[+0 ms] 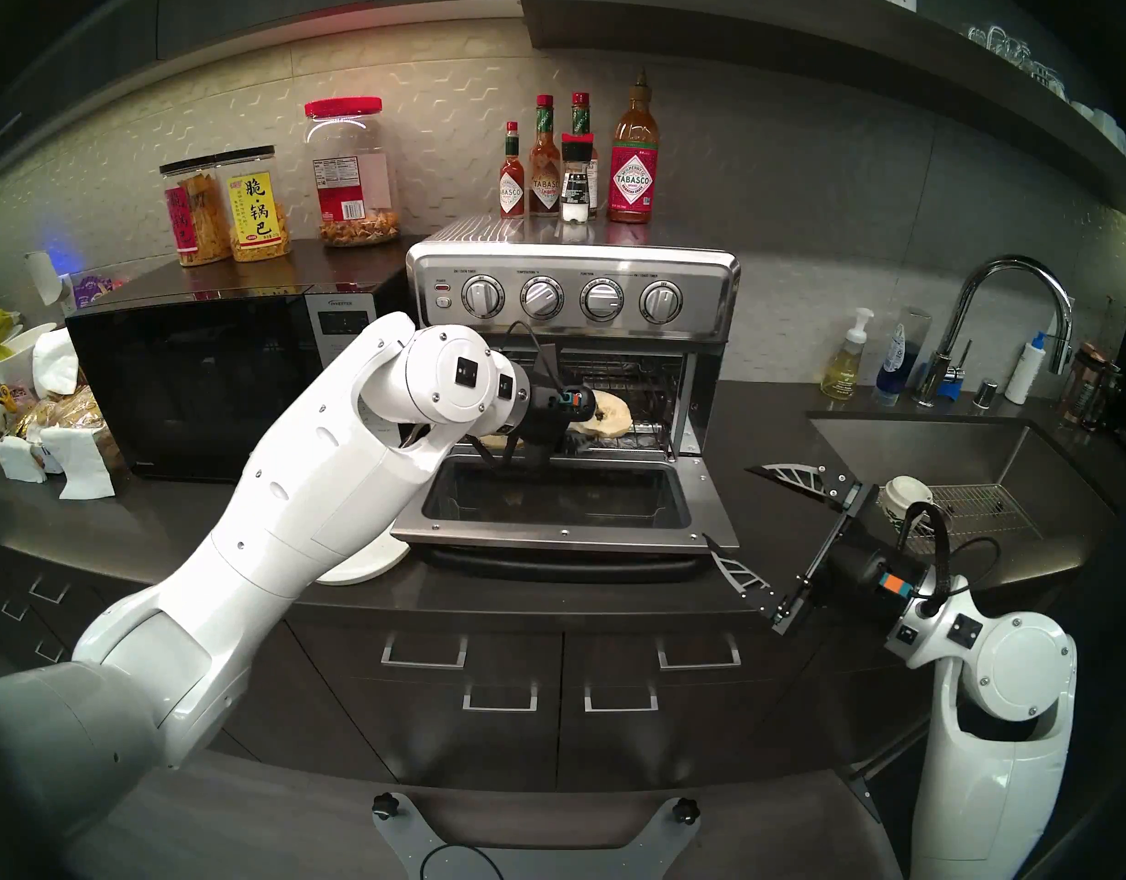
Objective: Open the oven and place the bagel inside on the rack
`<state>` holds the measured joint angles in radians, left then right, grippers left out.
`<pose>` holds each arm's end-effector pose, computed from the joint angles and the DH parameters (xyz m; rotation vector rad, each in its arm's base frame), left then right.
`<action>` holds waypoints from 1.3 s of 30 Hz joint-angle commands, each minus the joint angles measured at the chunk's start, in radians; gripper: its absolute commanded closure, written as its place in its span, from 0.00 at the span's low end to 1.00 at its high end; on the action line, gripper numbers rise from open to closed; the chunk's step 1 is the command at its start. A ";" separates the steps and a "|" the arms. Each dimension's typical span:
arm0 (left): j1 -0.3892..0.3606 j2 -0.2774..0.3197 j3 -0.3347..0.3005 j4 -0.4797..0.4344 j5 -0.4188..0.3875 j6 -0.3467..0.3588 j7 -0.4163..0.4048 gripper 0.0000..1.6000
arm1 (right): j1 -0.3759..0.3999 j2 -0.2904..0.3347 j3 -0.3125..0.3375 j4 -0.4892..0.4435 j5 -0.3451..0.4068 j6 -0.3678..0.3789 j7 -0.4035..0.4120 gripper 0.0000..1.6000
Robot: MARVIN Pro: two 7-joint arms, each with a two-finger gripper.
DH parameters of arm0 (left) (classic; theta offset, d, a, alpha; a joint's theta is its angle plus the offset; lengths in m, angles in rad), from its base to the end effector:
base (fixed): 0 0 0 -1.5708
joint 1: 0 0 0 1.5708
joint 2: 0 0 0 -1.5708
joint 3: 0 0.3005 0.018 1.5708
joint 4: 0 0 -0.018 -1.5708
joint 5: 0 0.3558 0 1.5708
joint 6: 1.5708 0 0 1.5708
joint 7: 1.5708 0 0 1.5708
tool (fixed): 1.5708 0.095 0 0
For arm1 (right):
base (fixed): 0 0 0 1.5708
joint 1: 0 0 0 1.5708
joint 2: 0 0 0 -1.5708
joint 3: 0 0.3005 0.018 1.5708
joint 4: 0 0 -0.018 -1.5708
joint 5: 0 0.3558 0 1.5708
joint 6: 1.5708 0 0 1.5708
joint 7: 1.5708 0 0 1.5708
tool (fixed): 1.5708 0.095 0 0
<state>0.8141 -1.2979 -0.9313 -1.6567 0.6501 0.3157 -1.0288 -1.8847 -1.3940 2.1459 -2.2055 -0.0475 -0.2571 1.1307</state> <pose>0.5076 -0.1946 -0.0884 -1.4357 2.1416 -1.4263 0.3016 -0.1257 -0.1553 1.6422 1.5181 2.1220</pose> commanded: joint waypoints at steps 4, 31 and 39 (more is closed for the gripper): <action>-0.010 -0.005 -0.017 -0.032 -0.010 -0.003 0.012 0.00 | 0.005 0.002 -0.001 -0.014 0.010 0.002 0.002 0.00; 0.122 0.047 -0.042 -0.192 -0.080 0.064 -0.051 1.00 | 0.005 0.002 -0.001 -0.014 0.010 0.003 0.003 0.00; 0.111 0.045 -0.062 -0.133 -0.095 0.044 -0.041 1.00 | 0.005 0.002 -0.001 -0.014 0.010 0.002 0.002 0.00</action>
<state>0.9473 -1.2440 -0.9678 -1.8175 0.5661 0.3783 -1.0856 -1.8847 -1.3940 2.1459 -2.2055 -0.0475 -0.2571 1.1307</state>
